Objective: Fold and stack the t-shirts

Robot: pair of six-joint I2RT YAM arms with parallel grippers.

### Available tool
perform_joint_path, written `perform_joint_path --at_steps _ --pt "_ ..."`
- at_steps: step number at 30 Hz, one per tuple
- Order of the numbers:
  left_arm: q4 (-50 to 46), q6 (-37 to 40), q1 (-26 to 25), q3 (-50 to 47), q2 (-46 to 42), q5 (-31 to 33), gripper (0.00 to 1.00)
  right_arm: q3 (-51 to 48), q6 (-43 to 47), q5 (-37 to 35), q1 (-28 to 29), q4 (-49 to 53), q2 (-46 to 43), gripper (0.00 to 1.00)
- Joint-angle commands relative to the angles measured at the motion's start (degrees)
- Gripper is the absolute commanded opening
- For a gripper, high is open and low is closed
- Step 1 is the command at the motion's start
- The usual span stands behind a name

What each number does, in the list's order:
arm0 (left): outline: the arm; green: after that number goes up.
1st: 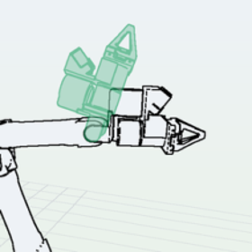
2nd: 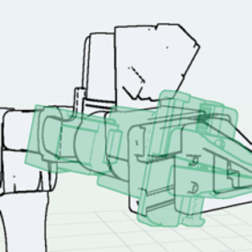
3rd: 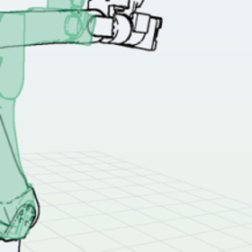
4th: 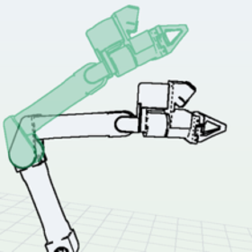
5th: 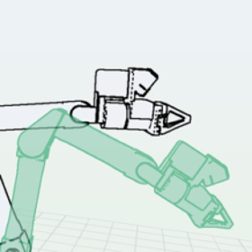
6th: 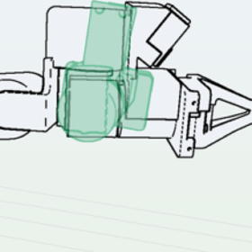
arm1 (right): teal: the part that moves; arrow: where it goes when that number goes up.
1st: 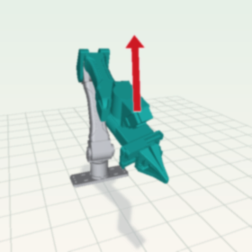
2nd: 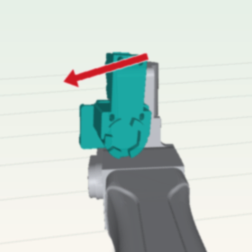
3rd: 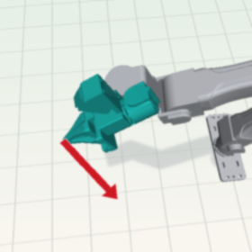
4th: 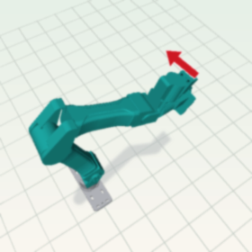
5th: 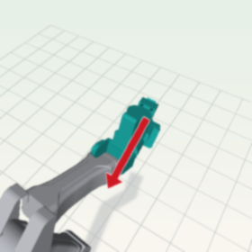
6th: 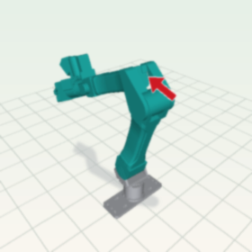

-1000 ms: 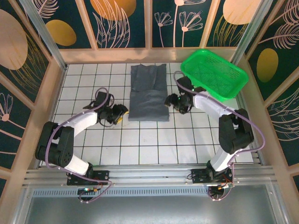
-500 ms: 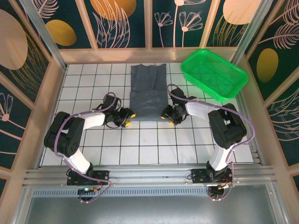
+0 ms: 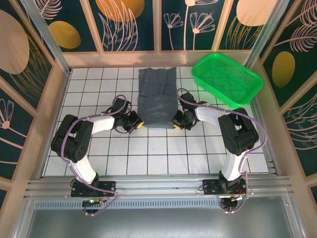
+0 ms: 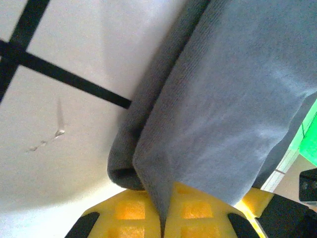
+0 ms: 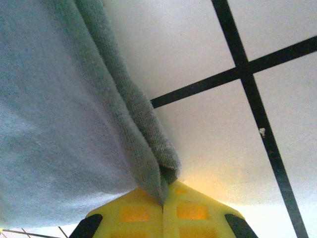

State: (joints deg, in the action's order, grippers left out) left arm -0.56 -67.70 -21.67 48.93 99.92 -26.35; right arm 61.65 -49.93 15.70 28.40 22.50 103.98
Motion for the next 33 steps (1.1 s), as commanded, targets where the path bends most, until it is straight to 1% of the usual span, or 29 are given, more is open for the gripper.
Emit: perform_joint_path --at_steps 1,5,9,13,16,18,20,25,28,30,33 --pt "-3.8 2.9 -0.1 -0.6 -4.1 -0.1 0.0 -1.4 0.4 -1.3 0.8 1.3 -4.2 0.0" --pt "-4.9 4.5 -0.6 -4.2 -6.7 -3.4 0.0 -7.9 2.5 1.9 2.6 1.2 -8.2 0.0" --pt "-7.9 5.6 -2.7 -8.2 -10.6 -5.2 0.0 -15.4 3.9 3.6 6.3 2.8 -13.6 0.0" --pt "-13.1 6.0 -4.6 -12.5 -17.8 -7.4 0.0 -20.3 2.6 6.3 9.0 5.1 -20.8 0.0" --pt "-16.1 5.8 -4.8 -14.4 -24.1 -9.3 0.0 -21.0 0.3 6.7 9.8 7.8 -25.9 0.0" --pt "-17.0 4.8 -4.8 -13.9 -27.1 -10.0 0.0 -19.8 -1.0 6.2 9.7 10.1 -28.8 0.0" --pt "-18.0 4.2 -4.8 -11.4 -28.9 -9.5 0.0 -16.6 -1.7 5.0 9.2 13.4 -30.6 0.0" --pt "-20.3 3.7 -4.4 -0.9 -27.6 -6.3 0.0 -7.7 -4.1 2.6 6.3 18.8 -32.4 0.0" --pt "-18.9 1.7 -3.0 4.1 -25.6 -4.7 0.0 -1.0 -4.3 1.5 3.5 20.1 -30.6 0.0" --pt "-16.9 0.2 -1.9 6.5 -23.7 -4.5 0.0 4.0 -3.5 1.1 2.4 20.6 -27.8 0.0" --pt "-15.3 -0.2 -0.4 12.9 -18.5 -4.4 0.0 10.3 -2.7 1.0 -1.1 19.3 -22.3 0.0"
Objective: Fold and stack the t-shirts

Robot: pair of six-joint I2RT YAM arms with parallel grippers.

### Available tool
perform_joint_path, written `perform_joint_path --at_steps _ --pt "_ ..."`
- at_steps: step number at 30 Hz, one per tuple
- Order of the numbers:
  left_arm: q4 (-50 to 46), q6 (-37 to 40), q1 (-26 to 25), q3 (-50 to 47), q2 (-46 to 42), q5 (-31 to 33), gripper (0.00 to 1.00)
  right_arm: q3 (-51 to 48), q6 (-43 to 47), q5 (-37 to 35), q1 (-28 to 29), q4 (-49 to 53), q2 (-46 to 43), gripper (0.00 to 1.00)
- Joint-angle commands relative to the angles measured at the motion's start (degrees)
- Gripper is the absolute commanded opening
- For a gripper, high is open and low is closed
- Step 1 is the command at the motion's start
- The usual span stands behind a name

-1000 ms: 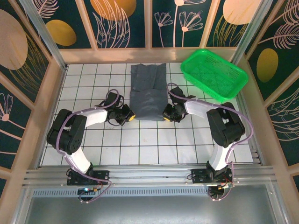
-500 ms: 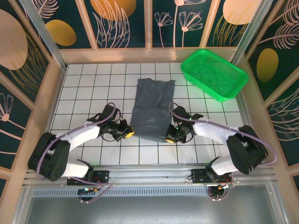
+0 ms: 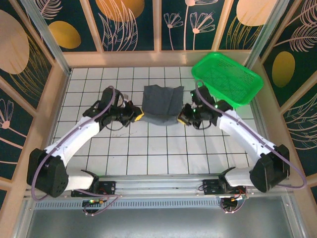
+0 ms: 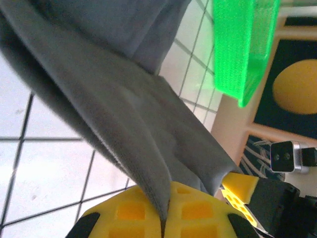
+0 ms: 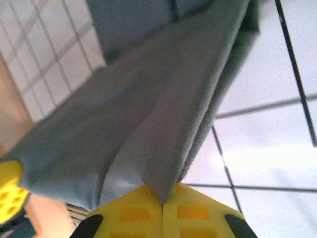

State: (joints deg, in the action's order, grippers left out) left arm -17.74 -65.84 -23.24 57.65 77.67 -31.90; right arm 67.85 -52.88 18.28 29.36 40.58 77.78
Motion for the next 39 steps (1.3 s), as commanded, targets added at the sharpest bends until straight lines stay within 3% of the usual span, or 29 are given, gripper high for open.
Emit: perform_joint_path --at_steps 1,6,9,10,11,13,15,18,20,23,28,33,39 --pt "2.5 -2.2 1.8 6.4 5.9 1.2 0.0 6.2 0.4 -1.5 -3.3 0.4 6.1 0.0" --pt "5.6 -1.5 5.1 18.2 18.9 2.0 0.0 18.4 3.2 -2.5 -8.8 -2.6 19.9 0.0" --pt "6.1 -0.5 6.6 26.3 29.3 1.9 0.0 26.8 5.2 0.4 -11.8 -5.9 29.7 0.0" --pt "5.7 0.2 6.9 29.3 33.3 1.9 0.1 31.5 6.3 0.4 -12.7 -4.8 33.8 0.0" --pt "6.2 0.6 7.1 32.3 36.9 1.3 0.27 36.8 7.3 -0.3 -13.3 -2.4 38.0 0.07" --pt "5.2 2.3 7.5 39.1 43.3 -0.4 0.5 45.5 8.7 -1.5 -14.3 1.5 44.2 0.32" --pt "-1.1 5.9 7.6 46.8 46.5 2.8 0.61 52.0 10.1 -2.8 -14.6 3.2 47.4 0.5" --pt "-3.2 6.3 7.5 47.2 43.2 6.5 0.65 55.9 13.0 -4.3 -14.4 3.3 46.8 0.59" --pt "0.6 3.5 7.0 39.6 37.1 6.9 0.64 53.0 14.4 -5.0 -14.3 2.2 43.3 0.59" --pt "7.5 -3.0 4.4 23.9 27.7 5.8 0.63 39.3 14.3 -4.9 -13.5 -3.8 34.0 0.56" --pt "24.8 -21.2 -5.8 1.7 17.1 7.6 0.6 11.2 9.0 -4.7 -11.1 -17.4 14.5 0.55" --pt "33.9 -30.3 -13.0 -1.4 20.1 13.9 0.64 -6.0 1.8 -2.6 -9.7 -23.3 0.2 0.55" --pt "37.1 -35.8 -15.1 2.2 29.8 17.3 0.66 -10.5 0.5 -3.0 -9.6 -19.6 -7.1 0.55"
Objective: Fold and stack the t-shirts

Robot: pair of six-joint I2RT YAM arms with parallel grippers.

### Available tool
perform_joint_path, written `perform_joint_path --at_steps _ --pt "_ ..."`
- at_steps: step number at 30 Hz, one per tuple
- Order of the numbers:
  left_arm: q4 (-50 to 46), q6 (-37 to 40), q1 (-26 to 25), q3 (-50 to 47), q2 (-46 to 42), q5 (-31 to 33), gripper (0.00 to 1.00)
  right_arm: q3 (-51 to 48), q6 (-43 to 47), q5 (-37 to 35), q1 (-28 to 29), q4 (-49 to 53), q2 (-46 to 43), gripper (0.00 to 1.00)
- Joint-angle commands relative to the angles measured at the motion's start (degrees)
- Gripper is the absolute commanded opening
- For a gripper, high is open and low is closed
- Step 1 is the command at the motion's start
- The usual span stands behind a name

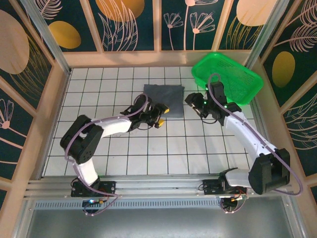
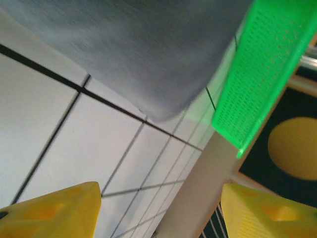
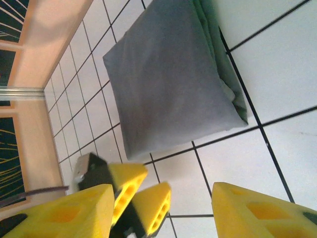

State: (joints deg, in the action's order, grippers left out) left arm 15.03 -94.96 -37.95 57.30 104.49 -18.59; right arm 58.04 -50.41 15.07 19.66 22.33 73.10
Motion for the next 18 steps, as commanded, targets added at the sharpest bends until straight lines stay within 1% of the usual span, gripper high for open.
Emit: perform_joint_path --at_steps 1,6,9,11,12,14,15,18 --pt "4.1 -7.1 -0.7 3.6 4.4 4.3 0.66 -0.7 -1.6 0.1 0.0 -0.6 -3.0 0.55" --pt "-2.1 -9.2 -1.7 8.5 9.9 5.9 0.65 -0.5 -0.8 -0.7 -0.8 1.7 -5.3 0.55" --pt "-2.9 -9.4 -1.8 10.9 12.4 8.2 0.64 -1.0 -0.4 -0.6 -1.5 2.5 -6.7 0.55" --pt "-2.5 -9.8 -1.8 12.3 14.4 9.3 0.61 -1.7 -0.3 -0.5 -2.0 3.0 -7.7 0.55" --pt "-2.7 -10.0 -1.8 13.2 15.5 9.6 0.57 -2.1 -0.4 -0.3 -2.2 3.1 -8.2 0.55" --pt "-2.7 -11.2 -1.8 14.0 17.4 10.2 0.45 -2.6 -0.5 -0.1 -2.7 3.5 -8.9 0.55" --pt "-2.5 -11.9 -1.7 14.3 18.1 10.8 0.37 -2.7 -0.5 -0.1 -2.9 3.6 -9.2 0.55" --pt "-2.5 -12.0 -0.7 15.0 19.3 12.4 0.06 -2.7 -0.4 0.0 -3.5 4.1 -9.6 0.55"
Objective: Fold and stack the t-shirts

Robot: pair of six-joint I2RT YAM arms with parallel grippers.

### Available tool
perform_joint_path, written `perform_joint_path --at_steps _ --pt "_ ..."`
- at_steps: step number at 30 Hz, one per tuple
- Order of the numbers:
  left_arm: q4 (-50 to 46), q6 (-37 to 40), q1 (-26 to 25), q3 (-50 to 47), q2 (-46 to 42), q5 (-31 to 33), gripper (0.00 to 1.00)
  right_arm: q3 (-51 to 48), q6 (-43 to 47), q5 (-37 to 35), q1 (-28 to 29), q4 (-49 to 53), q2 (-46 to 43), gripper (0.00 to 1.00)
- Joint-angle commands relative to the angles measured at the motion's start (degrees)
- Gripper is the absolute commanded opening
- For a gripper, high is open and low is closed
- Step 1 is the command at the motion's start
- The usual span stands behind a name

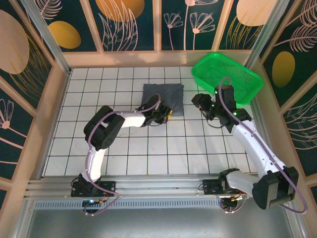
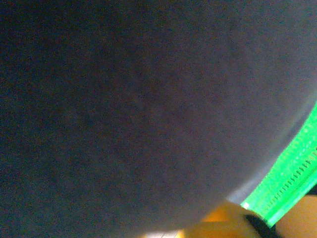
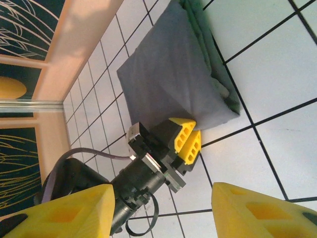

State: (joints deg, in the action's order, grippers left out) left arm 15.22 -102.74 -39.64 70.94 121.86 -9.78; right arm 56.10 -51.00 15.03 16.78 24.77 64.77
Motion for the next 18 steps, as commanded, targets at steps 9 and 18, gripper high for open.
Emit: perform_joint_path --at_steps 9,18 --pt "-3.4 9.0 13.7 -5.8 -5.0 4.0 0.0 -1.2 0.1 0.9 -1.6 0.1 -0.2 0.54" --pt "-1.2 33.6 34.9 -13.5 -11.9 -4.6 0.0 -1.6 0.2 3.5 -1.5 -4.1 3.5 0.52"
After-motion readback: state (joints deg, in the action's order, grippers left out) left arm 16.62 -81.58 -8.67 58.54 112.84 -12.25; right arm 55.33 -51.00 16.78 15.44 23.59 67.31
